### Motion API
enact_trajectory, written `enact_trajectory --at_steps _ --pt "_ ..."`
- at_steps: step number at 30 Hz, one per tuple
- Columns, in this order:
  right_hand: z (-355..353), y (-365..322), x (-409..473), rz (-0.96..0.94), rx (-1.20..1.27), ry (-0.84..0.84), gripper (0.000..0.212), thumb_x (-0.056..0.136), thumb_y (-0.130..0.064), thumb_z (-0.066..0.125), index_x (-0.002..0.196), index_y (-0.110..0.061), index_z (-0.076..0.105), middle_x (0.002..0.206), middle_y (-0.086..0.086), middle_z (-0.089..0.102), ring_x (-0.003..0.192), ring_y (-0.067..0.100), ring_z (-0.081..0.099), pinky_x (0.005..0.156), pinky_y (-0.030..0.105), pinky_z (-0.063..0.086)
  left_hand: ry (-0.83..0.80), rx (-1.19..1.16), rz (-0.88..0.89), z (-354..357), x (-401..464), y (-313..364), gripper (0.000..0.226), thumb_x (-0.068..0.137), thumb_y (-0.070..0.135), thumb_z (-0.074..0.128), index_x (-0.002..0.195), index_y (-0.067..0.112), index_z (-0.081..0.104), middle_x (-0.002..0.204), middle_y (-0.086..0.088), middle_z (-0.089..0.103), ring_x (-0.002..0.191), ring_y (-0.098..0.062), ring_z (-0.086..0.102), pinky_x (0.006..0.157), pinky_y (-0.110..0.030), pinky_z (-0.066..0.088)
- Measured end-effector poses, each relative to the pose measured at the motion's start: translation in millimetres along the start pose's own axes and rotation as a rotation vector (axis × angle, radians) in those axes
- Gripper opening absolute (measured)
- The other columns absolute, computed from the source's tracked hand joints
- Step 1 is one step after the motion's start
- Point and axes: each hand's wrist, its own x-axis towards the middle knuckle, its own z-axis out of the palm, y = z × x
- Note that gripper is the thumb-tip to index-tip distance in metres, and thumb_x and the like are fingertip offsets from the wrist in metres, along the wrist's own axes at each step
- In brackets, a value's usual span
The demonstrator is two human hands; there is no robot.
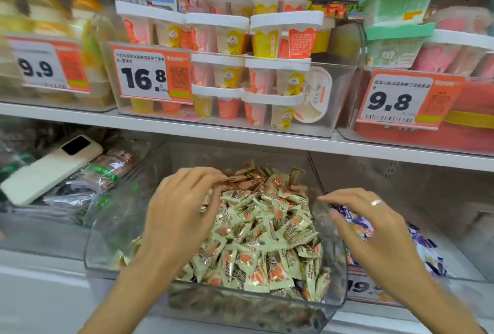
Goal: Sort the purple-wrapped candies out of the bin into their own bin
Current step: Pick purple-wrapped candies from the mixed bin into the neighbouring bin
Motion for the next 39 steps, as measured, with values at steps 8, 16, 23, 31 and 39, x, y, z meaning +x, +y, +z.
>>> enact_trajectory --at_steps 8,16,23,31,39 --pt "101 -85 85 -0.299 -0.107 -0.495 0.024 0.097 -0.03 0.053 0.118 -0.032 0.063 0.112 -0.015 0.063 0.108 0.006 0.052 0.088 0.029 0.047 -0.039 0.274 -0.25 -32 -30 -89 0.04 0.077 0.009 0.072 0.116 0.012 0.063 0.115 -0.004 0.063 0.103 -0.028 0.056 0.076 -0.045 0.051" --pt "205 -85 112 -0.385 -0.53 -1.012 0.024 0.087 -0.033 0.067 0.075 -0.013 0.06 0.086 0.003 0.058 0.089 0.025 0.054 0.069 0.033 0.042 -0.022 0.209 -0.411 -33 -45 -95 0.03 0.085 0.017 0.066 0.115 0.019 0.064 0.099 0.002 0.068 0.083 -0.026 0.066 0.049 -0.033 0.048" --pt "210 -72 115 -0.289 -0.29 -0.999 0.024 0.087 -0.035 0.068 0.106 -0.021 0.07 0.109 -0.003 0.064 0.105 0.014 0.05 0.08 0.027 0.038 -0.038 0.191 -0.422 -32 -49 -96 0.031 0.089 0.018 0.06 0.12 0.019 0.06 0.105 0.004 0.066 0.083 -0.022 0.064 0.051 -0.032 0.046" --pt "176 -108 89 0.054 0.594 -0.577 0.032 0.085 -0.019 0.072 0.116 -0.02 0.065 0.101 -0.003 0.07 0.086 0.009 0.066 0.076 0.021 0.054 0.019 0.155 -0.309 -33 -35 -69 0.044 0.092 0.051 0.041 0.109 0.021 0.068 0.094 0.008 0.067 0.091 -0.017 0.057 0.078 -0.031 0.033" --pt "179 -107 107 0.002 0.499 -0.479 0.028 0.083 0.0 0.069 0.106 -0.014 0.061 0.099 -0.005 0.069 0.088 0.006 0.065 0.08 0.025 0.055 0.157 -0.246 -0.543 -44 -32 -82 0.016 0.082 0.04 0.067 0.098 0.037 0.067 0.077 0.025 0.06 0.076 0.003 0.058 0.062 -0.017 0.044"
